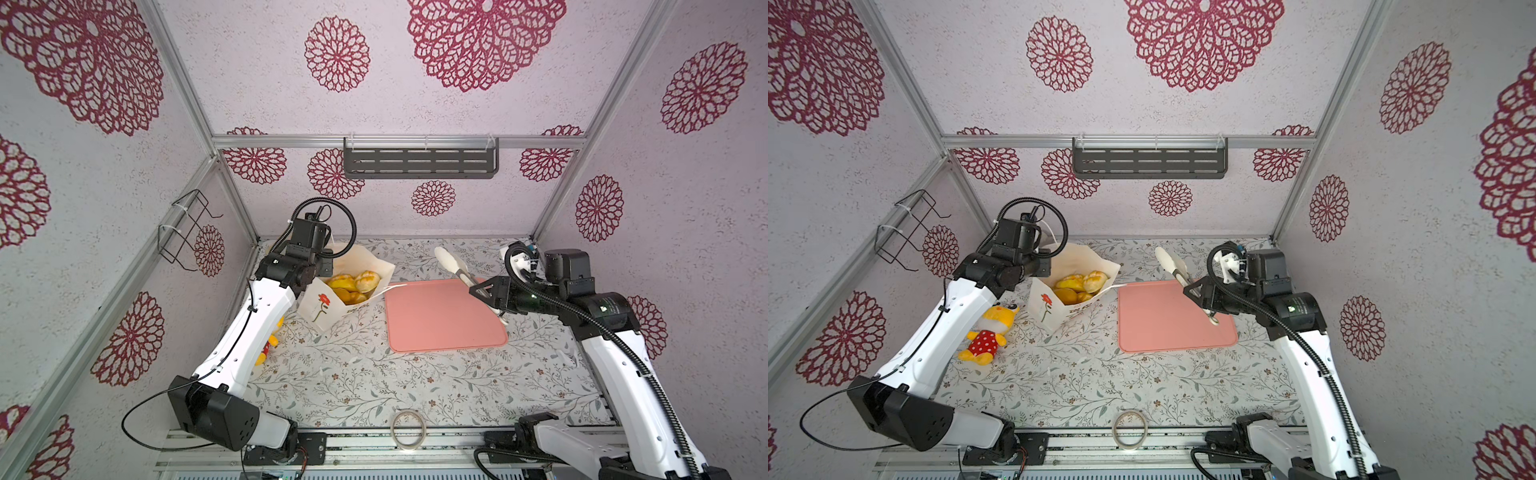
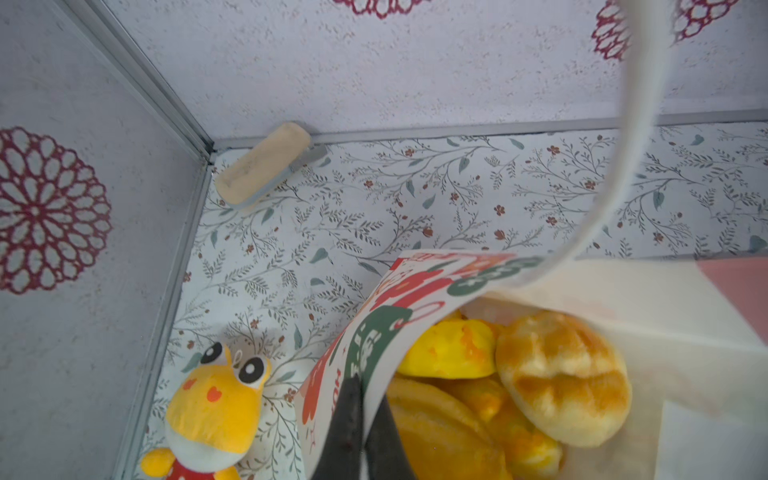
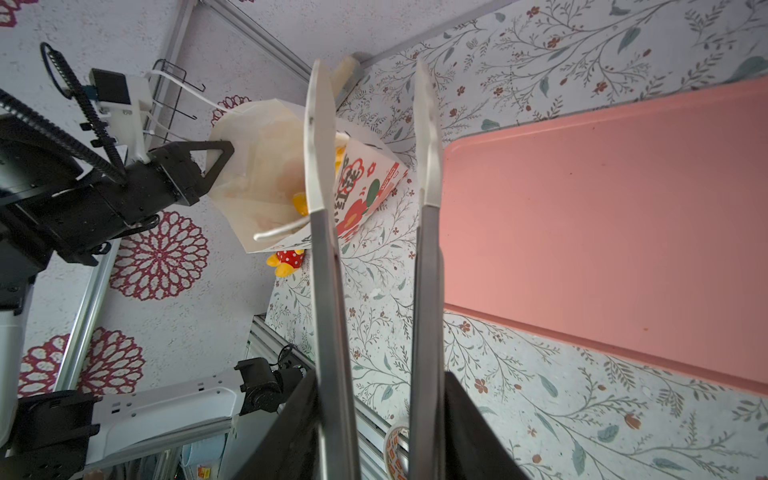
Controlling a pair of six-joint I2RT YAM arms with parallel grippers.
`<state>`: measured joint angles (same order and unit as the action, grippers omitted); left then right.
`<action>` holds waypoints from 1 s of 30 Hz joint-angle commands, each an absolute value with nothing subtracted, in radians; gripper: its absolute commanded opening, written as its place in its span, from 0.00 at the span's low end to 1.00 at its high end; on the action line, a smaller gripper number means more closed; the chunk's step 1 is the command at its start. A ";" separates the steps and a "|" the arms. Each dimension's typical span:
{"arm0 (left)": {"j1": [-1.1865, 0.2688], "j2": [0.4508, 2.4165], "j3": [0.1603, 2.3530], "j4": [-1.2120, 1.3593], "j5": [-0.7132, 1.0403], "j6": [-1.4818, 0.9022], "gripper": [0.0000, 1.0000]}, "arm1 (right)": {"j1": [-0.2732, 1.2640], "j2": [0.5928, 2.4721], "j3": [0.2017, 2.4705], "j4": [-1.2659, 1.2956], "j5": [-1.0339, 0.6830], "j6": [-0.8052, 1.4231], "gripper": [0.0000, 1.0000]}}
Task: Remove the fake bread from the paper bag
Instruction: 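Tilt the bag with the left gripper while the right brings tongs to it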
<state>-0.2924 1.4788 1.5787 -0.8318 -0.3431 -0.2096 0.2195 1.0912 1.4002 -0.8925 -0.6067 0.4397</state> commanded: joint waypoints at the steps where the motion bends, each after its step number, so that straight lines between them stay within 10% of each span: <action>1: -0.260 1.505 1.658 -0.717 -0.389 -0.109 0.00 | 0.232 1.118 1.469 -0.886 -0.601 0.442 0.45; 30: -0.464 1.337 1.313 -0.441 -0.286 -0.028 0.00 | 0.733 1.371 1.614 -1.019 -0.366 0.433 0.42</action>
